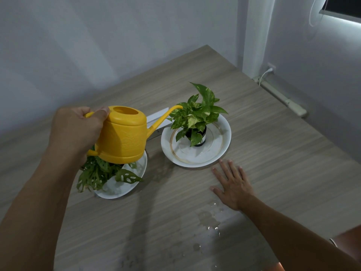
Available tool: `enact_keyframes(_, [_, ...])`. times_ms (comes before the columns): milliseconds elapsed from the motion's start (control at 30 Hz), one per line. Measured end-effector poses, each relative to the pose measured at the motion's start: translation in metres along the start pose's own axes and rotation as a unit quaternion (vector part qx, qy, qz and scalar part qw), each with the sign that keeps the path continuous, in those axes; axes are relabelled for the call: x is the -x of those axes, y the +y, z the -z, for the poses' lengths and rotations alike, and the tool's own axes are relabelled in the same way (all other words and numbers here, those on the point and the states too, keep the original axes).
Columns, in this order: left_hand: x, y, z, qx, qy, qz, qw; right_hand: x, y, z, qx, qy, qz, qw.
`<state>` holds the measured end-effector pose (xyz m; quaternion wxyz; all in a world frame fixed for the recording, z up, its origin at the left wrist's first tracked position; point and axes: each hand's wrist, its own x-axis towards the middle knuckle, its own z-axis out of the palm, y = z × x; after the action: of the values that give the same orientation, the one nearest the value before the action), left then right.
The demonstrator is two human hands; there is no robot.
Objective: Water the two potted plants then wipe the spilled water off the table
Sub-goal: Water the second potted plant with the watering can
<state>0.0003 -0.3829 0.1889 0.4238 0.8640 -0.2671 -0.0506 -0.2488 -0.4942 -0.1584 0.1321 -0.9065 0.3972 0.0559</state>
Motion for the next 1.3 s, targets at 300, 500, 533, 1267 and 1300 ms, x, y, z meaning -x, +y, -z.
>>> enact_keyframes(300, [0.0006, -0.0004, 0.0012, -0.004, 0.003, -0.007, 1.0, -0.0007, 0.0002, -0.0001, 0.006, 0.002, 0.0, 1.0])
enact_keyframes(500, [0.0012, 0.0005, 0.0024, -0.009, 0.001, -0.009, 1.0, -0.0002, -0.001, 0.0031, 0.014, -0.012, -0.002, 1.0])
enact_keyframes(533, [0.0019, 0.0015, 0.0025, -0.01, 0.0, -0.007, 1.0, 0.0, -0.0011, 0.0032, 0.012, -0.014, -0.003, 1.0])
enact_keyframes(1267, [0.0044, 0.008, 0.0036, -0.015, -0.007, -0.024, 1.0, 0.001, -0.0017, 0.0047, 0.0, -0.013, -0.005, 1.0])
enact_keyframes(1300, [0.005, 0.0085, 0.0035, -0.014, -0.008, -0.026, 1.0, 0.0011, -0.0018, 0.0049, -0.001, -0.012, -0.005, 1.0])
